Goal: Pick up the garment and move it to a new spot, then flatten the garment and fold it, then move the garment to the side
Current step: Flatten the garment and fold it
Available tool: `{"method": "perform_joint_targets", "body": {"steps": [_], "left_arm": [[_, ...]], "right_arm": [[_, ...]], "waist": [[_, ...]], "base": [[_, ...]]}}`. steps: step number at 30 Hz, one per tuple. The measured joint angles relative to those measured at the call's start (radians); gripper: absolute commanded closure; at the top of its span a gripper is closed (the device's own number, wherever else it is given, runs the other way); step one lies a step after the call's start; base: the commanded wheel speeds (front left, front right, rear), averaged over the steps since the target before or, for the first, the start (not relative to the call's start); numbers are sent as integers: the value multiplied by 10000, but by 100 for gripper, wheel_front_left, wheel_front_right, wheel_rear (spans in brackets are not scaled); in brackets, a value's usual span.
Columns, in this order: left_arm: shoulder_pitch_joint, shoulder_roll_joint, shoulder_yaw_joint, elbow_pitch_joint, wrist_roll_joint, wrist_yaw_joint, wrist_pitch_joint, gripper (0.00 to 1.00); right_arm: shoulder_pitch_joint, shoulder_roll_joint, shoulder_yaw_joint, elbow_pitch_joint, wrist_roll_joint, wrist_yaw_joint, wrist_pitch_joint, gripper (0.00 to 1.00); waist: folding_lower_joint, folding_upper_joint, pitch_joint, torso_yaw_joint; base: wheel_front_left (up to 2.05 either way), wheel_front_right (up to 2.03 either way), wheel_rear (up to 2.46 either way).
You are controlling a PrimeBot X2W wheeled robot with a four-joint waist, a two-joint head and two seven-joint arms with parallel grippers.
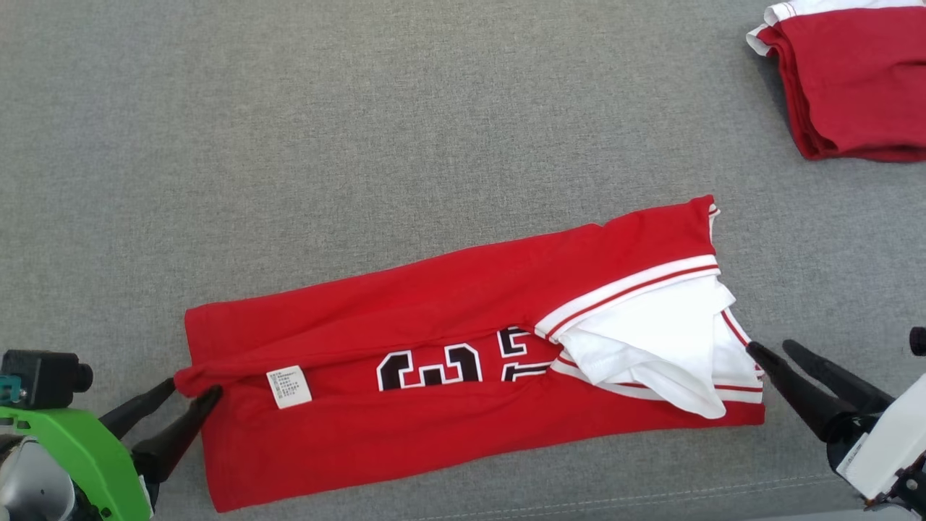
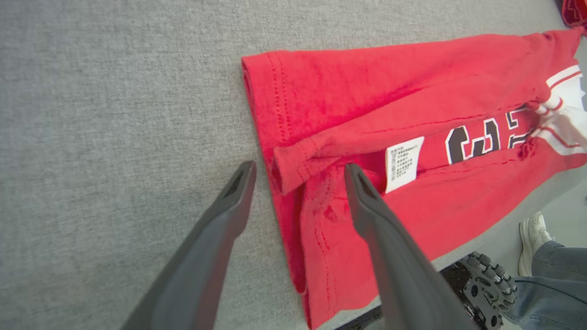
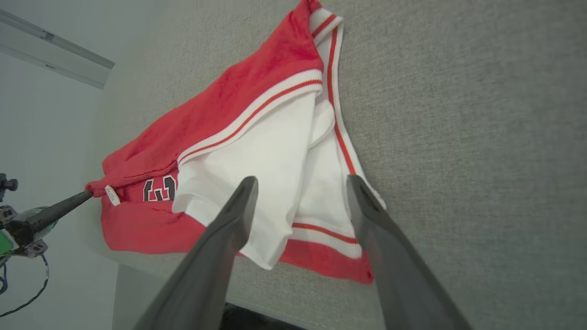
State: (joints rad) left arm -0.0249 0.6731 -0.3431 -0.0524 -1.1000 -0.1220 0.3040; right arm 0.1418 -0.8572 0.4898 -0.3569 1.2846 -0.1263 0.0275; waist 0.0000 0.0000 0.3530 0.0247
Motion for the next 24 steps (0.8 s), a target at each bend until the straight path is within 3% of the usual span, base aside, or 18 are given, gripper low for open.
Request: {"method": "perform_joint_targets", "body": {"steps": [2,5,7,15,24], "left_arm": [[58,196,-84,-92,466,155,25,0],[71,744,265,12,1638,771,-336,0],[32,782,570,-111,1921,999,-700,0],[-632,-186,999,-1055,3258,1998,-2550,0],[-636,-1540,694,-1455,3994,2196,-4042,0]], "right_arm": [[-51,-113,-209,23,-46,0,10,0],[-235,-148,-487,88,-100,0,58,0],[-433,-138,-525,144,-102,0,198,0],[-1197,23,-456,844,-293,0,920,0],[-2365,957,157,2656,-878,0,1801,0]], "waist": [[0,0,-28,-10],[0,0,-70,-18],[0,0,-104,-8],[0,0,-268,292],[0,0,-436,824]], "base": [[0,0,0],[0,0,0],[0,0,0],[0,0,0],[0,0,0]]}}
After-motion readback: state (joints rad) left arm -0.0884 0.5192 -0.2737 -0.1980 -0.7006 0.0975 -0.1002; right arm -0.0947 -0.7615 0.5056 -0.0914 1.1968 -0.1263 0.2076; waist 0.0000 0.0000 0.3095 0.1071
